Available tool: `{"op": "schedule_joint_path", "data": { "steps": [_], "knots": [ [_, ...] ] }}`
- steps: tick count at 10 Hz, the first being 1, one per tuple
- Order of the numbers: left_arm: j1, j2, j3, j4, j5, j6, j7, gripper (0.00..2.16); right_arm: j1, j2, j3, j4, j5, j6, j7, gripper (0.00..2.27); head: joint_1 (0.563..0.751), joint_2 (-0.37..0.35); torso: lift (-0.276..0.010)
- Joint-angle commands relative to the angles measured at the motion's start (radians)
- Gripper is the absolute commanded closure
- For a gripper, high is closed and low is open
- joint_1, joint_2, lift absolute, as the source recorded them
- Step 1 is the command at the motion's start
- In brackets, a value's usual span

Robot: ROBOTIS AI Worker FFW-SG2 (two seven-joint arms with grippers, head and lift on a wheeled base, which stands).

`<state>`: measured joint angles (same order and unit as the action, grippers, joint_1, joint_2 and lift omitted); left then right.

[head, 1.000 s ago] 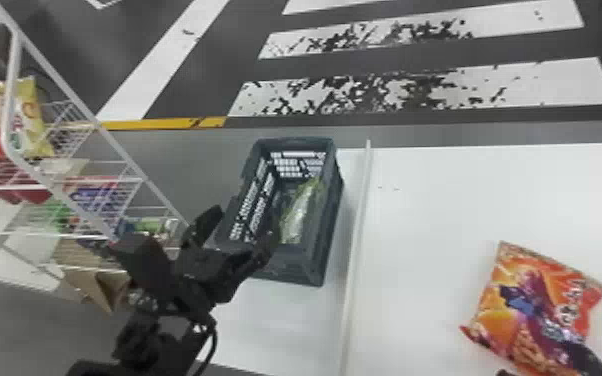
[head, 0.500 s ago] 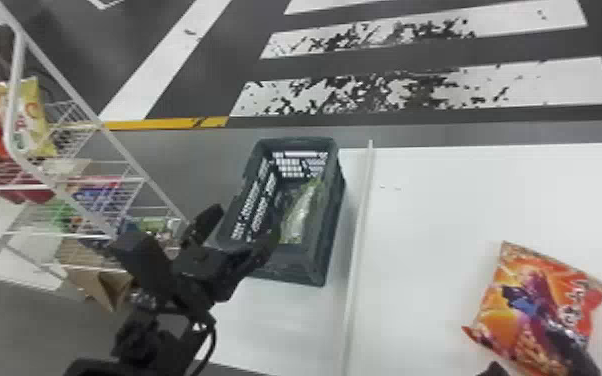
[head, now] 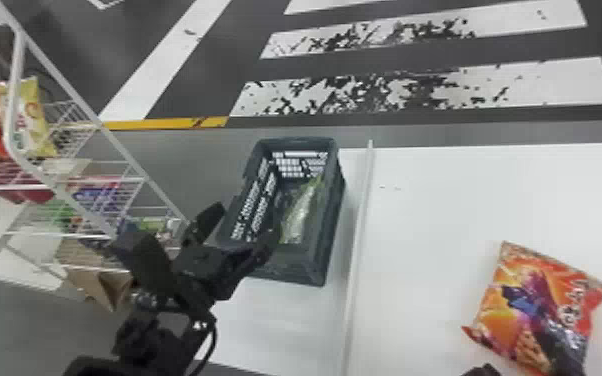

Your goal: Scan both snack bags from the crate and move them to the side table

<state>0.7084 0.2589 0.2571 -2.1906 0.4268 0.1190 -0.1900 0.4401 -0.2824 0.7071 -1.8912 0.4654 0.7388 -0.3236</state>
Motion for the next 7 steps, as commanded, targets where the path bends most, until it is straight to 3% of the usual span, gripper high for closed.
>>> {"op": "schedule_joint_path", "data": {
  "steps": [1, 7],
  "knots": [
    [-0.003, 0.002, -0.001, 0.000, 0.001, 0.000, 0.000, 0.04, -0.020, 0.009, 0.015, 0.027, 0.035, 0.021, -0.003, 0.17, 0.695, 0.350, -0.029],
    [-0.006, 0.014, -0.006, 0.008, 0.006, 0.000, -0.006, 0.04, -0.061, 0.039, 0.031, 0.078, 0.061, 0.101, -0.023, 0.21, 0.695, 0.339, -0.029]
  ]
}}
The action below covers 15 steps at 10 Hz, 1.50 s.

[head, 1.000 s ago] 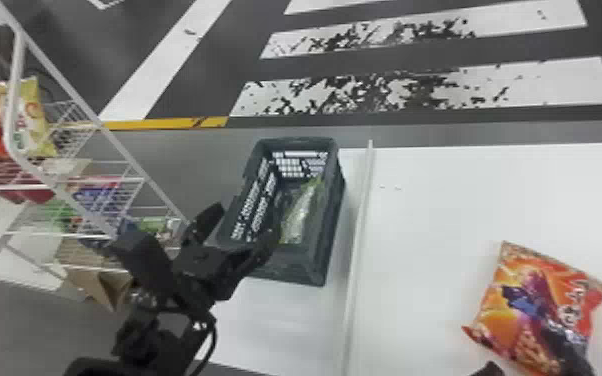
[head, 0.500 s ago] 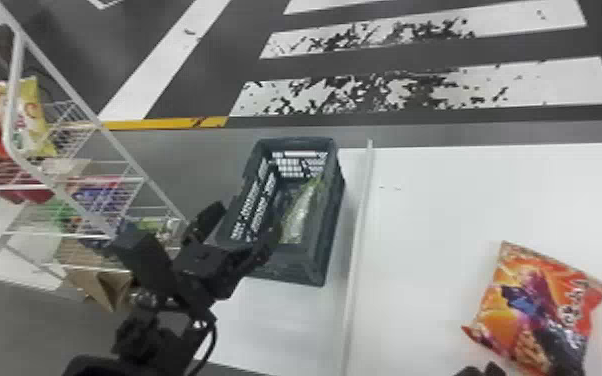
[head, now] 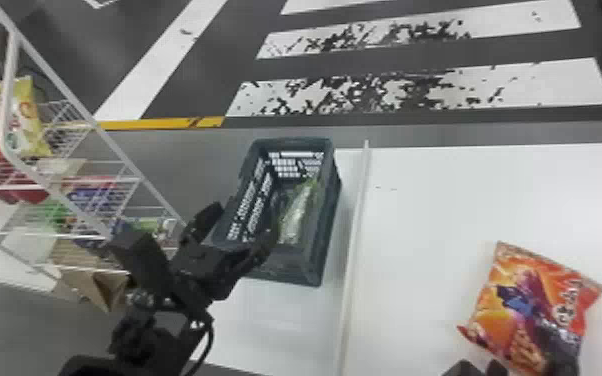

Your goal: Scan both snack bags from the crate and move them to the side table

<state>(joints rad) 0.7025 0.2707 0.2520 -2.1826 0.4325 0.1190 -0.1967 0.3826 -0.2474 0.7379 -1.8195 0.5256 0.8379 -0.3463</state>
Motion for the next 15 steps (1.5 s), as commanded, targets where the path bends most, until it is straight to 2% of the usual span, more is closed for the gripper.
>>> {"op": "schedule_joint_path", "data": {
  "steps": [1, 2, 3, 4, 5, 6, 7, 8, 9, 11, 13, 15],
  "knots": [
    [0.000, 0.007, 0.000, 0.000, 0.006, 0.000, -0.003, 0.04, -0.011, 0.003, 0.000, 0.016, 0.001, 0.008, 0.001, 0.32, 0.695, 0.336, -0.029],
    [0.000, 0.012, 0.000, 0.001, 0.009, 0.003, -0.003, 0.04, -0.019, 0.011, 0.002, 0.023, 0.002, 0.011, 0.000, 0.47, 0.695, 0.332, -0.029],
    [0.000, 0.018, 0.001, 0.001, 0.014, 0.006, -0.004, 0.04, -0.027, 0.020, 0.003, 0.029, 0.005, 0.036, 0.003, 0.83, 0.695, 0.330, -0.029],
    [-0.001, 0.024, 0.000, 0.004, 0.020, 0.009, -0.006, 0.04, -0.034, 0.020, 0.003, 0.029, 0.005, 0.073, 0.012, 1.22, 0.695, 0.329, -0.029],
    [-0.003, 0.027, 0.001, 0.010, 0.022, 0.009, -0.009, 0.04, -0.033, 0.019, 0.006, 0.029, 0.016, 0.066, 0.006, 1.89, 0.695, 0.324, -0.029],
    [-0.006, 0.030, 0.001, 0.015, 0.023, 0.009, -0.012, 0.04, -0.027, 0.016, 0.005, 0.025, 0.017, 0.042, -0.002, 2.25, 0.695, 0.317, -0.029],
    [-0.009, 0.030, 0.001, 0.015, 0.025, 0.009, -0.012, 0.04, -0.010, 0.014, -0.008, 0.012, 0.016, -0.019, -0.017, 2.24, 0.695, 0.317, -0.029],
    [-0.012, 0.030, -0.002, 0.017, 0.023, 0.009, -0.012, 0.04, 0.033, 0.013, -0.060, -0.034, -0.019, -0.133, -0.017, 2.24, 0.695, 0.320, -0.029],
    [-0.014, 0.030, -0.003, 0.020, 0.023, 0.009, -0.012, 0.04, 0.075, 0.011, -0.130, -0.112, -0.107, -0.216, -0.013, 2.24, 0.695, 0.329, -0.029],
    [-0.018, 0.030, -0.008, 0.029, 0.023, 0.009, -0.012, 0.04, 0.125, 0.011, -0.253, -0.268, -0.289, -0.262, 0.024, 2.24, 0.695, 0.325, -0.029],
    [-0.021, 0.028, -0.010, 0.035, 0.023, 0.006, -0.013, 0.04, 0.154, 0.025, -0.388, -0.371, -0.546, -0.299, 0.084, 2.24, 0.695, 0.299, -0.029],
    [-0.028, 0.030, -0.011, 0.046, 0.023, 0.006, -0.018, 0.04, 0.180, 0.066, -0.517, -0.400, -0.825, -0.332, 0.168, 2.24, 0.695, 0.279, -0.029]
  ]
}}
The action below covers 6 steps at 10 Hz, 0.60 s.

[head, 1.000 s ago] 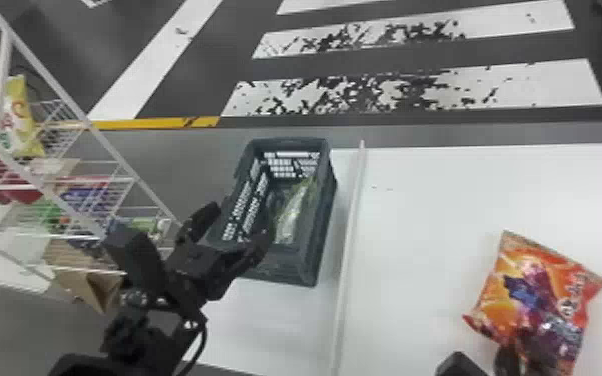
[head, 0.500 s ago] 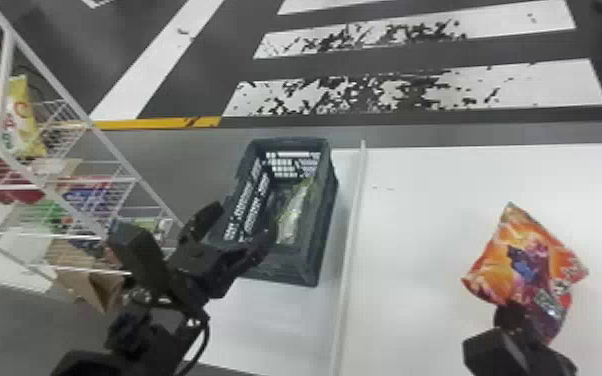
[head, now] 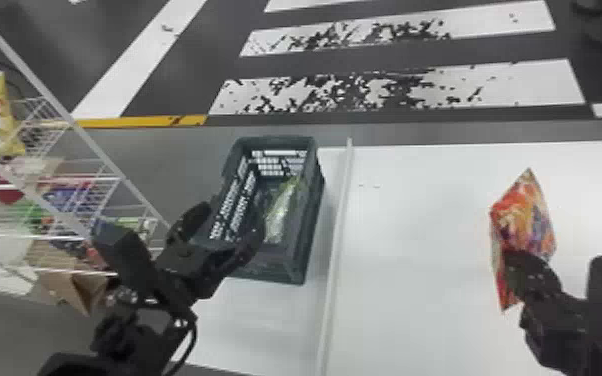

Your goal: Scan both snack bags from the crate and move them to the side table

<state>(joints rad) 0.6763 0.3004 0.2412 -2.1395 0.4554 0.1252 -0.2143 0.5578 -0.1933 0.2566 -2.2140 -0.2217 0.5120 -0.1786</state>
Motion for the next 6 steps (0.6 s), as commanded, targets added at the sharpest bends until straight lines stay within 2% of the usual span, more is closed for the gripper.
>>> {"op": "schedule_joint_path", "data": {
  "steps": [1, 2, 3, 5, 6],
  "knots": [
    [-0.003, 0.000, -0.003, 0.004, -0.003, 0.000, 0.000, 0.04, 0.011, 0.048, -0.132, 0.017, -0.283, 0.000, 0.054, 2.24, 0.695, 0.278, -0.029],
    [-0.008, 0.000, -0.006, 0.009, -0.006, 0.000, 0.000, 0.04, 0.014, 0.086, -0.244, 0.063, -0.501, 0.049, 0.094, 2.24, 0.695, 0.275, -0.029],
    [-0.014, 0.000, -0.016, 0.020, -0.011, 0.000, -0.002, 0.04, 0.014, 0.107, -0.312, 0.094, -0.619, 0.076, 0.105, 2.24, 0.695, 0.260, -0.029],
    [-0.021, -0.001, -0.026, 0.021, -0.014, -0.006, -0.007, 0.04, 0.025, 0.141, -0.422, 0.166, -0.788, 0.073, 0.103, 2.24, 0.695, 0.217, -0.029],
    [-0.024, 0.000, -0.031, 0.020, -0.015, -0.006, -0.007, 0.04, 0.033, 0.160, -0.465, 0.181, -0.826, 0.073, 0.082, 2.24, 0.695, 0.184, -0.029]
  ]
}}
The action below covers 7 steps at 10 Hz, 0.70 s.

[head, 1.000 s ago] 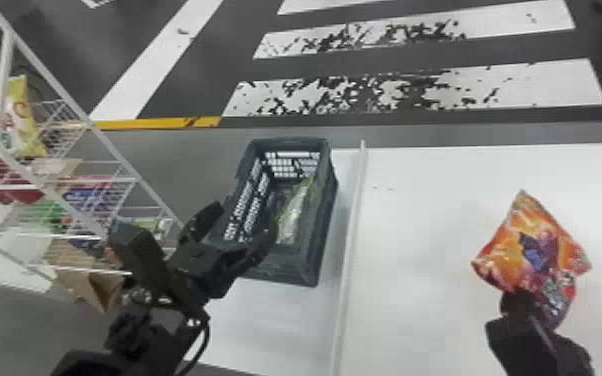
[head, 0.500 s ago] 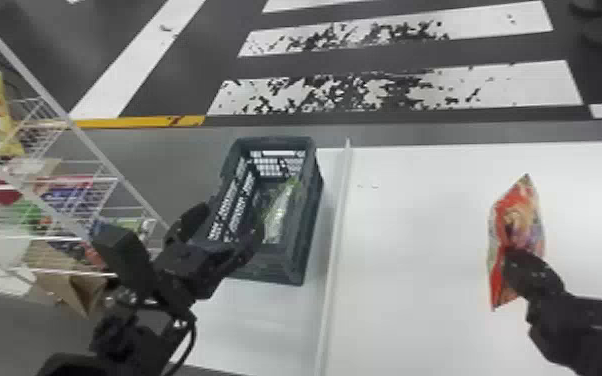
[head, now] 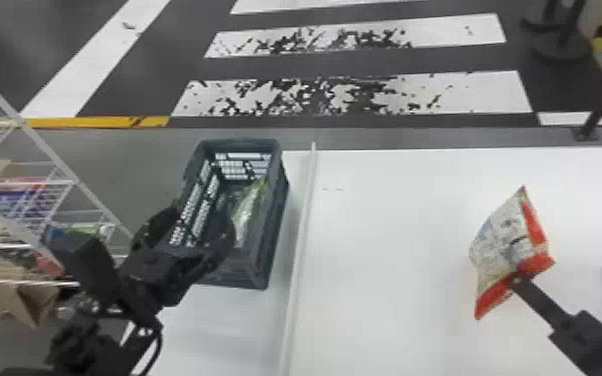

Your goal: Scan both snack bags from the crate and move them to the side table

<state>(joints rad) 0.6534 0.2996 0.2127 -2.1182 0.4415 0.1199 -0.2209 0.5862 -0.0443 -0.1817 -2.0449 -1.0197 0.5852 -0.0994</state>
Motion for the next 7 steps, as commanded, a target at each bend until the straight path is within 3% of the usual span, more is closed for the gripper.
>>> {"op": "schedule_joint_path", "data": {
  "steps": [1, 4, 5, 6, 7],
  "knots": [
    [-0.006, 0.001, -0.006, -0.002, -0.003, 0.002, 0.000, 0.04, 0.023, 0.017, -0.048, 0.005, -0.037, -0.021, -0.048, 2.24, 0.695, 0.146, -0.029],
    [-0.009, -0.001, -0.026, 0.004, -0.017, -0.001, 0.000, 0.04, 0.053, 0.023, -0.047, -0.049, 0.003, -0.031, -0.319, 2.24, 0.695, 0.055, -0.029],
    [-0.009, -0.001, -0.026, 0.004, -0.017, -0.001, 0.000, 0.04, 0.072, 0.024, -0.032, -0.067, 0.033, -0.031, -0.365, 2.24, 0.695, 0.023, -0.029],
    [-0.008, -0.001, -0.026, 0.006, -0.017, -0.004, -0.005, 0.04, 0.089, 0.026, -0.016, -0.084, 0.046, -0.031, -0.404, 2.17, 0.695, 0.005, -0.029],
    [-0.008, -0.001, -0.027, 0.006, -0.017, -0.010, -0.006, 0.04, 0.106, 0.027, 0.007, -0.107, 0.070, -0.031, -0.457, 1.90, 0.695, 0.002, -0.029]
  ]
}}
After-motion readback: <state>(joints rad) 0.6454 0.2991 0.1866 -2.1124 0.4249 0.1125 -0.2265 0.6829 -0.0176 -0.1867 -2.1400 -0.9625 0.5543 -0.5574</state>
